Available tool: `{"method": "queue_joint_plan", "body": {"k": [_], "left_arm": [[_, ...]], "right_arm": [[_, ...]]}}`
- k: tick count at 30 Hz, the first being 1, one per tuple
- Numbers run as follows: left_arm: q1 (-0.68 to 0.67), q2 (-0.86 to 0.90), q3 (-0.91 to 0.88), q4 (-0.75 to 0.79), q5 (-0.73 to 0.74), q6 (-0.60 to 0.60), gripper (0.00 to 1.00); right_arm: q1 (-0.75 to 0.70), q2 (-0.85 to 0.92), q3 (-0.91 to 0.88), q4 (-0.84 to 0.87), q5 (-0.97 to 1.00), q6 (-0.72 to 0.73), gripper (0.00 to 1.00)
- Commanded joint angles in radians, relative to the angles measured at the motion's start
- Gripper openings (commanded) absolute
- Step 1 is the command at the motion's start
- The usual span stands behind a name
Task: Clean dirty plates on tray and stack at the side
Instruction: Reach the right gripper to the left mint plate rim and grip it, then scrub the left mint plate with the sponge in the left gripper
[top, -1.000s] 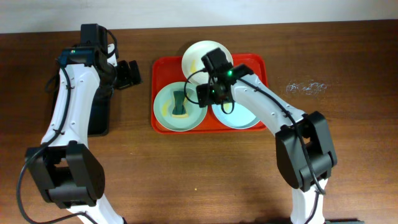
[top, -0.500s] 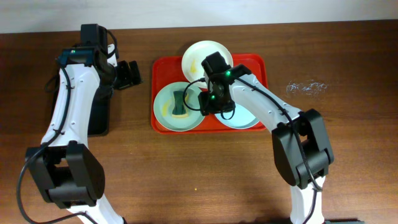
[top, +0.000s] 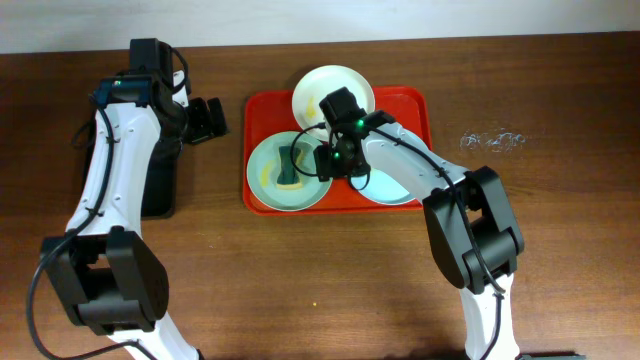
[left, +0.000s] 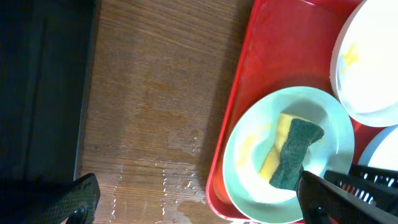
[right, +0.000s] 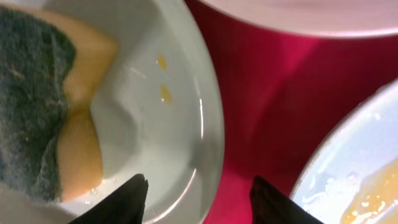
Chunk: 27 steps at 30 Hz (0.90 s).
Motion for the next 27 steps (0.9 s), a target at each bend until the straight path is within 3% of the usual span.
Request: {"method": "queue_joint_plan", "body": {"k": [1, 4, 6, 8, 12, 15, 17, 18, 21, 23, 27], "left_arm": [[0.0, -0.004, -0.003, -0.002, 0.007, 0.018, 0.99], [0.0, -0.004, -0.003, -0.002, 0.007, 0.022, 0.94], [0.0, -0.004, -0.003, -0.009, 0.007, 0.032, 0.85], [0.0, -0.004, -0.003, -0.013, 0.008, 0.032, 0.77], [0.0, -0.004, -0.003, -0.024, 0.008, 0.032, 0.73], [0.0, -0.004, -0.003, -0.035, 0.008, 0.032, 0.5], [0.0, -0.004, -0.003, -0.036, 0.008, 0.032, 0.5], [-0.002, -0.004, -0.003, -0.043, 0.01, 0.032, 0.41], [-0.037, -0.003, -0.032, -0.033, 0.055, 0.102, 0.42], [-0.072, -0.001, -0.091, 0.021, 0.172, 0.155, 0.43], [-0.13, 0.0, -0.192, 0.14, 0.191, 0.151, 0.38]], "right_arm": [[0.008, 0.019, -0.001, 0.047, 0.071, 0.005, 0.54], [0.005, 0.051, -0.001, 0.054, 0.111, 0.005, 0.45], [0.005, 0.069, -0.001, 0.069, 0.111, 0.005, 0.35], [0.0, 0.079, -0.001, 0.089, 0.113, 0.005, 0.34], [-0.018, 0.111, -0.001, 0.076, 0.107, 0.005, 0.26], [-0.02, 0.11, -0.001, 0.076, 0.097, 0.005, 0.17], [-0.02, 0.11, 0.001, 0.075, 0.072, 0.005, 0.05], [-0.022, 0.11, 0.001, 0.071, 0.072, 0.005, 0.04], [-0.042, 0.11, 0.001, 0.068, 0.001, 0.005, 0.04], [-0.063, 0.11, 0.001, 0.068, -0.05, 0.005, 0.04], [-0.071, 0.11, 0.001, 0.065, -0.082, 0.005, 0.04]]}}
